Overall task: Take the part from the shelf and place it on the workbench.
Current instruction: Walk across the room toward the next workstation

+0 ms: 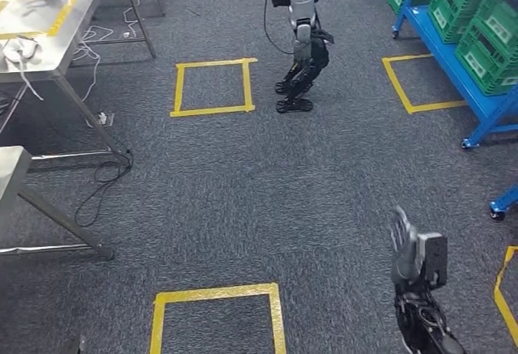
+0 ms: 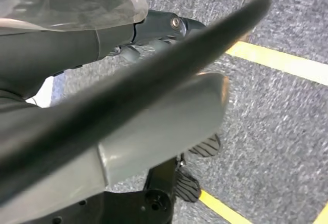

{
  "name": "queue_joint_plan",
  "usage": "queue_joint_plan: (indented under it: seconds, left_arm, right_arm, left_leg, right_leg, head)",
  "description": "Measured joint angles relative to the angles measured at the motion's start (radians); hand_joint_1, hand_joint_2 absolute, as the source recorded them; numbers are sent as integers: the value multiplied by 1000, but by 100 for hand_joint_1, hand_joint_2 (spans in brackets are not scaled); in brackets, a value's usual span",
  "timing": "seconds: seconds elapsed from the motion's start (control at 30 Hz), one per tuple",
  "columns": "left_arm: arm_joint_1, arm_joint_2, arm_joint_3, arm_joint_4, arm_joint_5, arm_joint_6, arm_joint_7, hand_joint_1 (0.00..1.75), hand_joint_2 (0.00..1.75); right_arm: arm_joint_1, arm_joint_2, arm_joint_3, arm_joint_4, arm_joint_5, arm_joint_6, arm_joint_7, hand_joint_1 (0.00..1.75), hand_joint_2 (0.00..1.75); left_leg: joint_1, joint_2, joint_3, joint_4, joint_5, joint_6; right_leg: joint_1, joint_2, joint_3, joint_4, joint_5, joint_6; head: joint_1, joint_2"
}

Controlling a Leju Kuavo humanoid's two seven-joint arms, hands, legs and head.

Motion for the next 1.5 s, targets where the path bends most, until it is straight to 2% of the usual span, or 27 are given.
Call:
queue_joint_plan:
  seconds: [0.07, 0.17, 0.2, 0.23, 0.3, 0.37, 0.43, 0.5, 0.57, 0.63, 0.7, 0.73, 0.77, 0.83, 0.87, 0.93, 1.0, 1.03, 1.1, 1.17, 1.23, 1.27, 1.3, 1.37, 1.4, 1.43, 1.5]
  left_arm:
    - [2, 0, 0, 0, 3, 0, 0, 0, 0]
    - [5, 1, 0, 0, 12, 4, 0, 0, 0]
    - [6, 0, 0, 0, 14, 5, 0, 0, 0]
    - [7, -1, 0, 0, 15, 6, 0, 0, 0]
    - [7, -2, 0, 0, 16, 7, 0, 0, 0]
    - [4, 1, 0, 0, 16, 7, -1, 0, 0]
    - [-1, 5, 1, 0, 16, 7, -3, 0, 0]
    - [-6, 4, 1, 0, 16, 7, -7, 0, 0]
    - [-7, 3, 2, 0, 16, 5, -9, 0, 0]
    - [-4, 1, 3, 0, 17, 2, -10, 0, 0]
    - [-1, 0, 3, 0, 17, 0, -10, 0, 0]
    - [-1, -1, 3, 0, 17, 0, -10, 0, 0]
    - [-1, -2, 4, 0, 18, 0, -10, 0, 0]
    - [-1, -5, 5, 0, 19, 1, -10, 0, 0]
    - [-1, -5, 6, 0, 20, 1, -10, 0, 0]
    - [-3, -4, 7, 0, 21, 2, -10, 0, 0]
    - [-7, -5, 8, 0, 21, 2, -10, 0, 0]
    - [-9, -7, 8, 0, 20, 2, -10, 0, 0]
    - [-10, -9, 8, 0, 20, 2, -10, 0, 0]
    - [-6, -9, 8, 0, 20, 1, -10, 0, 0]
    - [-3, -10, 8, 0, 20, 1, -10, 0, 0]
    - [-2, -10, 8, 0, 19, 1, -10, 0, 0]
    - [-2, -11, 8, 0, 18, 1, -10, 0, 0]
    - [-2, -9, 8, 0, 16, 1, -10, 0, 0]
    - [-3, -7, 8, 0, 16, 1, -10, 0, 0]
    - [-4, -6, 8, 0, 15, 1, -10, 0, 0]
    - [-7, -6, 8, 1, 14, 1, -10, 0, 0]
  right_arm:
    - [18, -4, -24, 118, -15, 13, -12, 0, 0]
    - [30, -5, -45, 261, -19, 19, 7, 0, 0]
    - [36, -5, -50, 300, -20, 20, 13, 0, 0]
    - [41, -5, -53, 334, -20, 21, 17, 0, 0]
    - [47, -4, -59, 391, -21, 22, 20, 0, 0]
    - [47, -2, -64, 438, -21, 23, 23, 0, 0]
    - [45, 0, -70, 478, -24, 21, 32, 0, 0]
    - [49, -1, -77, 515, -28, 17, 46, 0, 0]
    - [58, -1, -81, 545, -32, 15, 56, 0, 0]
    - [62, -1, -84, 568, -37, 16, 62, 0, 0]
    - [63, -1, -88, 588, -39, 19, 65, 0, 0]
    - [65, -1, -90, 597, -40, 20, 67, 0, 0]
    - [67, -1, -92, 607, -40, 21, 71, 0, 0]
    - [70, 0, -95, 623, -42, 21, 83, 0, 0]
    - [71, 1, -96, 629, -43, 22, 91, 0, 0]
    - [73, 3, -96, 641, -48, 24, 106, 0, 0]
    - [81, 4, -96, 654, -52, 27, 115, 0, 0]
    - [87, 5, -96, 660, -54, 28, 118, 0, 0]
    - [92, 6, -97, 668, -57, 28, 120, 0, 0]
    - [91, 7, -97, 673, -58, 29, 121, 0, 0]
    - [92, 9, -97, 679, -59, 30, 122, 0, 0]
    - [93, 10, -97, 682, -60, 31, 124, 0, 0]
    - [94, 10, -97, 685, -62, 32, 127, 0, 0]
    - [94, 13, -97, 688, -67, 34, 132, 0, 0]
    - [93, 14, -97, 688, -69, 35, 135, 0, 0]
    - [93, 15, -97, 689, -72, 36, 138, 0, 0]
    - [95, 16, -97, 693, -80, 42, 145, 0, 0]
  left_leg:
    - [4, -26, -15, 43, -34, -8]
    - [3, -79, -116, 250, -131, -7]
    - [1, -85, -148, 304, -144, -5]
    - [-1, -88, -163, 320, -135, -1]
    - [-5, -101, -131, 225, -62, 13]
    - [-9, -148, -71, 79, 5, 32]
    - [-12, -172, -45, 16, 22, 38]
    - [-12, -148, -38, 6, 24, 38]
    - [-7, -123, -26, -8, 28, 43]
    - [-7, -96, -18, -14, 28, 48]
    - [-8, -69, -15, -14, 25, 50]
    - [-7, -56, -13, -13, 22, 48]
    - [-5, -44, -11, -12, 20, 45]
    - [0, -21, -5, -6, 11, 33]
    - [0, -11, -2, -1, 6, 26]
    - [-4, 6, 1, 6, -1, 13]
    - [-3, 18, 5, 5, -3, 2]
    - [0, 11, 5, 11, -10, -4]
    - [4, -33, -22, 78, -59, -11]
    - [3, -78, -91, 222, -134, -10]
    - [0, -89, -145, 324, -162, -4]
    - [-2, -91, -146, 317, -145, 1]
    - [-5, -97, -126, 268, -110, 8]
    - [-9, -142, -57, 116, -36, 23]
    - [-11, -162, -32, 59, -14, 27]
    - [-13, -175, -19, 27, -6, 29]
    - [-14, -158, -14, 14, -4, 33]
  right_leg:
    - [-3, 22, 2, -4, 4, -11]
    - [-2, 61, 1, -5, 6, -22]
    - [0, 76, 1, -5, 6, -23]
    - [3, 91, 2, -5, 6, -24]
    - [7, 124, 5, -5, 6, -24]
    - [8, 153, 5, -4, 6, -23]
    - [6, 175, 1, -3, 6, -18]
    - [4, 191, -5, -3, 6, -9]
    - [6, 154, -22, 32, -18, 2]
    - [4, 90, -73, 145, -83, 12]
    - [-5, 65, -130, 271, -135, 24]
    - [-10, 60, -139, 293, -135, 30]
    - [-16, 56, -129, 275, -116, 35]
    - [-23, 28, -58, 143, -54, 45]
    - [-22, 14, -25, 78, -33, 43]
    - [-16, 3, 5, 14, -24, 27]
    - [-11, 23, 6, 14, -23, 4]
    - [-10, 32, 7, 13, -21, -4]
    - [-11, 50, 8, 11, -14, -18]
    - [-8, 70, 1, 11, -9, -27]
    - [-3, 95, -3, 11, -6, -31]
    - [-1, 108, -4, 11, -5, -32]
    - [1, 122, -3, 11, -4, -32]
    - [3, 149, -3, 11, -2, -29]
    - [3, 160, -5, 12, 0, -27]
    - [4, 171, -7, 12, 1, -23]
    - [2, 193, -15, 9, 5, -12]
  head:
    - [-5, 0]
    - [-24, 0]
    - [-29, 0]
    - [-33, 0]
    - [-39, 0]
    - [-45, 0]
    - [-47, 0]
    - [-49, 0]
    - [-43, 0]
    - [-30, 0]
    - [-18, 0]
    - [-14, 0]
    - [-11, 0]
    - [-3, 0]
    - [2, 0]
    - [5, 0]
    - [-2, 0]
    - [-6, 0]
    - [-15, 0]
    - [-30, 0]
    - [-39, 0]
    - [-42, 0]
    - [-45, 0]
    - [-51, 0]
    - [-52, 0]
    - [-53, 0]
    - [-52, 0]
